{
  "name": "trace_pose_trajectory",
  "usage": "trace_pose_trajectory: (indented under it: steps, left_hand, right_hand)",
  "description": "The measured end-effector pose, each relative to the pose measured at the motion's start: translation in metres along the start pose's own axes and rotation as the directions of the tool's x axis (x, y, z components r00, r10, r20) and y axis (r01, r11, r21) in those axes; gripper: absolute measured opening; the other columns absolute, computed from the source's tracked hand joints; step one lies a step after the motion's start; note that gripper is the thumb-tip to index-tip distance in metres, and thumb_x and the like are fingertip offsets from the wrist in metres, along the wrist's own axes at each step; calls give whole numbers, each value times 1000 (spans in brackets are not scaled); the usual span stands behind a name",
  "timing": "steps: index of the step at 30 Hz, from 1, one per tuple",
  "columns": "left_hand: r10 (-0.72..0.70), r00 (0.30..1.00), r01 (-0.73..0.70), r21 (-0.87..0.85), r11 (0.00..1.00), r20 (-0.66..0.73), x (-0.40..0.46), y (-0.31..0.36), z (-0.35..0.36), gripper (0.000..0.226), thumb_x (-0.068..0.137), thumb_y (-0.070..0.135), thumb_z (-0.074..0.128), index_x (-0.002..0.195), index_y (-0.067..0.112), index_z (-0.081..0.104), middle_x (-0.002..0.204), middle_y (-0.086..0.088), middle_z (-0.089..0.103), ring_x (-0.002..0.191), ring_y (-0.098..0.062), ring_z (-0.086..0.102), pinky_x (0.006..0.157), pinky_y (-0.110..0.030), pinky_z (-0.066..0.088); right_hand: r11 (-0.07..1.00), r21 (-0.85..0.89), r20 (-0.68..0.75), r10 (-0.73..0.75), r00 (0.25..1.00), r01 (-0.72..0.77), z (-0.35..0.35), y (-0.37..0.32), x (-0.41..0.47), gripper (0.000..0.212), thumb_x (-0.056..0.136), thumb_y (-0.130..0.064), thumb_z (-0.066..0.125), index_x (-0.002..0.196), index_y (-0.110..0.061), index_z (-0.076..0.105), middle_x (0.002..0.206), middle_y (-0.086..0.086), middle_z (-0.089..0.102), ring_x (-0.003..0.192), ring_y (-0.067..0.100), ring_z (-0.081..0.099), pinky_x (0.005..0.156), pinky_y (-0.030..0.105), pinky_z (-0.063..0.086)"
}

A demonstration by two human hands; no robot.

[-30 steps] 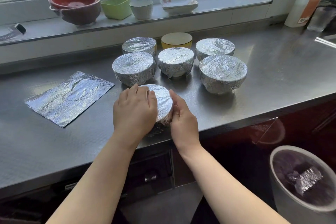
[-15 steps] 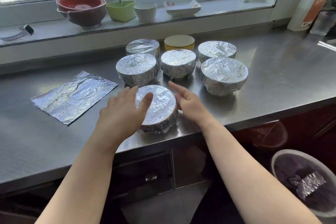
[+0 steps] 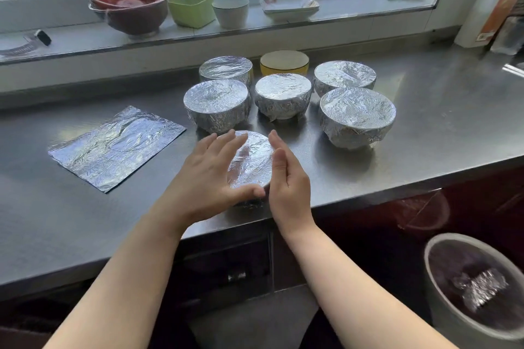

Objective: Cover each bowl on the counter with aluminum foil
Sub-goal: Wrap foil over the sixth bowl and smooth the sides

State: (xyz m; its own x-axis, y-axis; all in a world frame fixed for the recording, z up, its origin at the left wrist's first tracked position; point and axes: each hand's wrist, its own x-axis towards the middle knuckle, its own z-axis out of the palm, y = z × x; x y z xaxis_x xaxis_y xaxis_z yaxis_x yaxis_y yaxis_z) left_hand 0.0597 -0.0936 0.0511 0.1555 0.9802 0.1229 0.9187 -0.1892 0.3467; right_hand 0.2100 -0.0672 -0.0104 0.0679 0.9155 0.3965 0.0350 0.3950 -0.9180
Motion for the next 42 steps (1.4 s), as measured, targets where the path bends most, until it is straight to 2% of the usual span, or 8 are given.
trace_pose_trajectory:
  steps: [8, 11, 15, 21, 26, 29, 38, 42]
  left_hand:
    - [3, 999, -4, 33, 999, 36, 0, 1, -1, 129, 46, 98, 42, 155, 35, 14, 162, 8, 14, 148, -18, 6, 121, -38, 13]
    - [5, 1000, -6, 31, 1000, 15, 0, 1, 0, 128, 46, 97, 42, 155, 34, 15, 162, 7, 16, 148, -19, 8, 121, -37, 13]
    - [-2, 1000, 2, 32, 999, 9, 0, 2, 0, 127, 47, 96, 42, 155, 35, 15, 162, 7, 16, 148, -19, 8, 120, -35, 11]
    - [-11, 1000, 10, 38, 999, 4, 0, 1, 2, 126, 48, 96, 43, 155, 36, 12, 162, 7, 16, 148, -20, 9, 121, -40, 13]
    - [-21, 1000, 21, 34, 999, 15, 0, 1, 2, 125, 49, 95, 46, 154, 38, 10, 162, 9, 14, 148, -19, 8, 121, -40, 13]
    - [-29, 999, 29, 39, 999, 12, 0, 2, 1, 123, 50, 93, 49, 154, 39, 10, 162, 11, 13, 148, -19, 7, 121, -39, 12]
    - [-36, 999, 36, 45, 998, 14, -2, 5, 0, 124, 48, 92, 47, 154, 38, 11, 162, 12, 12, 149, -17, 6, 120, -38, 12]
    - [-37, 999, 36, 51, 998, 18, -1, 6, -1, 125, 49, 92, 48, 155, 37, 11, 162, 11, 13, 149, -18, 6, 120, -38, 11]
  right_hand:
    - [986, 63, 21, 151, 988, -152, -2, -6, 0, 48, 99, -44, 34, 137, -22, 54, 138, -13, 55, 124, -14, 46, 104, 10, 34]
    - [978, 81, 7, 191, 982, -191, -1, -8, 1, 41, 104, -36, 32, 136, -21, 54, 124, -25, 57, 105, -25, 50, 89, 0, 34]
    - [974, 83, -54, 214, 975, -209, 1, -4, 3, 39, 106, -33, 31, 131, -22, 58, 123, -19, 60, 113, -14, 52, 94, 4, 35]
    - [969, 61, -90, 244, 966, -239, -2, 0, 7, 26, 105, -17, 40, 126, -22, 54, 99, -24, 56, 87, -27, 51, 76, -1, 36]
    - [958, 5, -62, 288, 956, -288, -4, 4, 17, 23, 102, -16, 45, 110, -33, 56, 104, -2, 69, 98, 10, 65, 91, 30, 51]
    - [953, 15, -42, 304, 952, -304, -5, 5, 19, 17, 97, -22, 47, 100, -34, 58, 107, 4, 70, 102, 18, 66, 95, 42, 51]
    - [896, 102, 48, 430, 902, -432, -9, 9, 26, 27, 89, 8, 56, 95, -18, 63, 100, 10, 73, 90, 16, 69, 85, 32, 56]
    - [913, -26, 113, 406, 907, -406, -17, 7, 30, 25, 88, 6, 55, 99, -14, 64, 94, 3, 72, 87, 13, 67, 76, 23, 54]
